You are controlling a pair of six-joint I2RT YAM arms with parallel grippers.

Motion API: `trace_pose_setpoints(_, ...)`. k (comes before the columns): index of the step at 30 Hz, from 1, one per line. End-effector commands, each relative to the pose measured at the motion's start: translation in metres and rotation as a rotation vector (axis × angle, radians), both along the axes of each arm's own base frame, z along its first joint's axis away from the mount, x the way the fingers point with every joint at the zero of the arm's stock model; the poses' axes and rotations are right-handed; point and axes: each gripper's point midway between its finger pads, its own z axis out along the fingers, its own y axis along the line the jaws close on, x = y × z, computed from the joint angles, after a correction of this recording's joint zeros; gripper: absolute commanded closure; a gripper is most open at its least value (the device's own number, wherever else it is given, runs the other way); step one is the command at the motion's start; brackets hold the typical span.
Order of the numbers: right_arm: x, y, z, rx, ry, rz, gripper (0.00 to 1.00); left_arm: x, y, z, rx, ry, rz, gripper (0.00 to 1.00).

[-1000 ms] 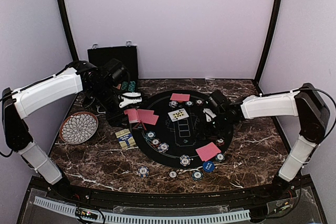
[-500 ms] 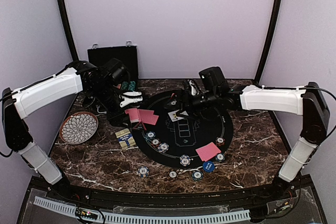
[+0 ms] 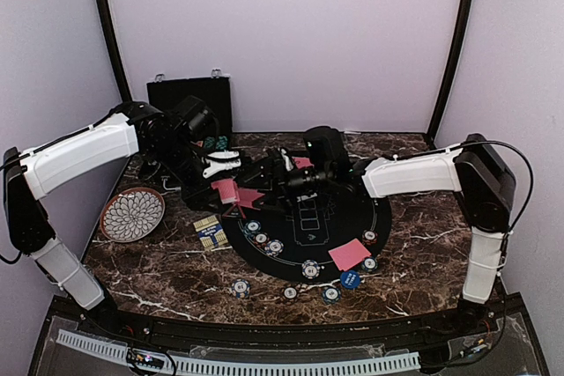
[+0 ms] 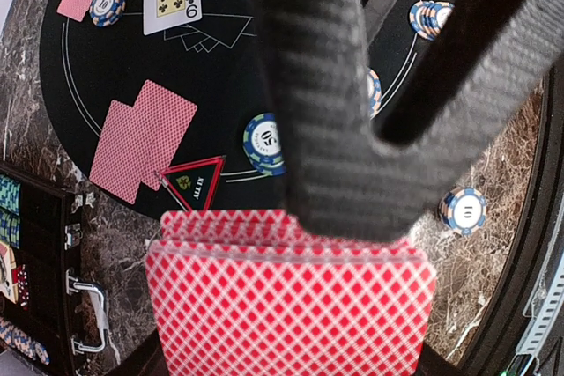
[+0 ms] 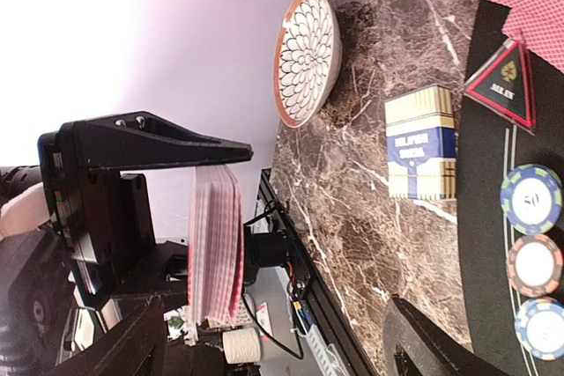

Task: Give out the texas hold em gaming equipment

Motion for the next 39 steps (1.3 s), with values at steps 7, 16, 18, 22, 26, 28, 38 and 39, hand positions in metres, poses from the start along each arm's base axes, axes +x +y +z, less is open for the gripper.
trace_pose_setpoints(7,-0.007,0.036,0.022,0.119,0.0,0.08,0.17,0.003,-0.009,0.03,-0.08,-0.045,-0.005,1.0)
trace_pose_setpoints(16,-0.008,0.06,0.018,0.146,0.026,0.123,0.18,0.003,-0.01,0.029,-0.083,-0.038,-0.01,1.0)
trace_pose_setpoints(18,-0.009,0.065,0.018,0.156,0.03,0.132,0.18,0.003,-0.01,0.029,-0.083,-0.037,-0.01,1.0)
trace_pose_setpoints(22,-0.009,0.069,0.008,0.147,0.055,0.139,0.19,0.002,-0.01,0.029,-0.081,-0.039,-0.011,1.0)
trace_pose_setpoints(26,-0.005,0.063,-0.007,0.122,0.076,0.124,0.22,0.001,-0.009,0.029,-0.081,-0.042,-0.013,1.0)
trace_pose_setpoints(28,0.0,0.056,-0.013,0.104,0.083,0.104,0.24,0.001,-0.008,0.029,-0.079,-0.041,-0.013,1.0)
trace_pose_setpoints(38,0.014,0.025,-0.03,-0.025,0.028,0.043,0.37,0.002,-0.007,0.029,-0.075,-0.05,-0.012,1.0)
trace_pose_setpoints(39,0.014,0.023,-0.03,-0.029,0.023,0.043,0.39,0.002,-0.007,0.029,-0.075,-0.05,-0.012,1.0)
